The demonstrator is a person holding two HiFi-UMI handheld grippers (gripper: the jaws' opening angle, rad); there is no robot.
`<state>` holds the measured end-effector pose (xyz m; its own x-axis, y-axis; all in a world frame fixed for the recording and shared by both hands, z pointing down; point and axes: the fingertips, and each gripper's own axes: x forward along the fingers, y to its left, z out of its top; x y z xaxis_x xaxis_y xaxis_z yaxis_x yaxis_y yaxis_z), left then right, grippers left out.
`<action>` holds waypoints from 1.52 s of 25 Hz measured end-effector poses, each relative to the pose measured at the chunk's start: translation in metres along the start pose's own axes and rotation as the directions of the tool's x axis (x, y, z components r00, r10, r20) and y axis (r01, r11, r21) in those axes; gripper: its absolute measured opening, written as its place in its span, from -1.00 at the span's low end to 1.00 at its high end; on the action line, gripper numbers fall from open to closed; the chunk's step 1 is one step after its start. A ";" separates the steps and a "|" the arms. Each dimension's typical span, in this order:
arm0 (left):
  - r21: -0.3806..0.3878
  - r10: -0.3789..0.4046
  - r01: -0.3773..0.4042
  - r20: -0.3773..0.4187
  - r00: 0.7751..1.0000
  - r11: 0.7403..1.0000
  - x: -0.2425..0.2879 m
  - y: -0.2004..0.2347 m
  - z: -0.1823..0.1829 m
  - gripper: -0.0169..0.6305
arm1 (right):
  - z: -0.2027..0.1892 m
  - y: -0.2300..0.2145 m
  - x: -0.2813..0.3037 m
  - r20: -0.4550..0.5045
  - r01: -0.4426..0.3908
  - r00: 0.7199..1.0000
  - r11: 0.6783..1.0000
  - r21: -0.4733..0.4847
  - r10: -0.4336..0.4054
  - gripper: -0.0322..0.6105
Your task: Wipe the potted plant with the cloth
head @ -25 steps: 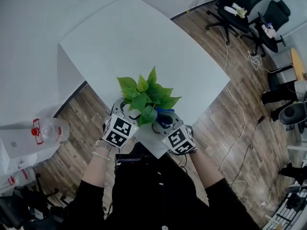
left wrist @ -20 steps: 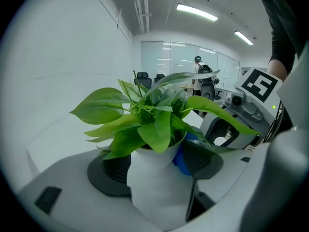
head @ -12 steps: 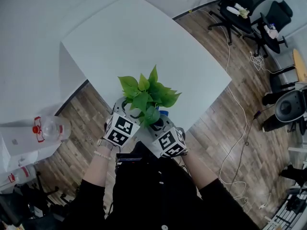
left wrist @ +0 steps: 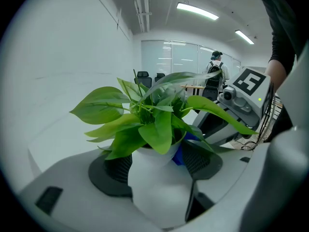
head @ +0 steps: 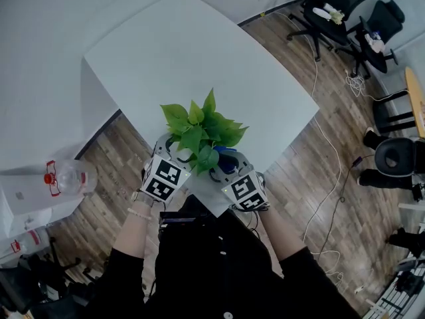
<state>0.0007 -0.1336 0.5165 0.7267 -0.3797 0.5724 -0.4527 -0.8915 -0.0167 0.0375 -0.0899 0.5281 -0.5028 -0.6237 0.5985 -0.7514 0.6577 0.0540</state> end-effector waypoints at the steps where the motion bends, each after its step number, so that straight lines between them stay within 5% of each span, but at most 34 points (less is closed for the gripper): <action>1: 0.000 0.000 0.000 -0.002 1.000 1.000 0.000 0.000 0.000 0.09 | -0.001 -0.006 -0.001 -0.004 0.009 1.000 1.000 -0.002 -0.009 -0.67; 7: 0.000 -0.001 0.001 -0.010 1.000 1.000 -0.001 -0.002 0.000 0.07 | 0.002 -0.039 -0.007 -0.006 0.069 0.998 0.997 0.034 -0.069 -0.67; 19: -0.002 -0.005 0.005 -0.016 1.000 1.000 0.001 -0.010 0.003 0.07 | 0.013 -0.094 0.000 -0.042 0.111 0.992 0.989 -0.101 -0.116 -0.67; 38: -0.047 0.032 -0.034 -0.029 0.999 0.998 0.002 -0.012 0.002 0.06 | -0.009 -0.014 -0.008 -0.076 0.032 0.996 0.997 -0.076 -0.038 -0.67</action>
<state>0.0080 -0.1244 0.5164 0.6964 -0.4009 0.5953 -0.5007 -0.8656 0.0027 0.0555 -0.0903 0.5301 -0.4401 -0.6144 0.6548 -0.7325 0.6674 0.1340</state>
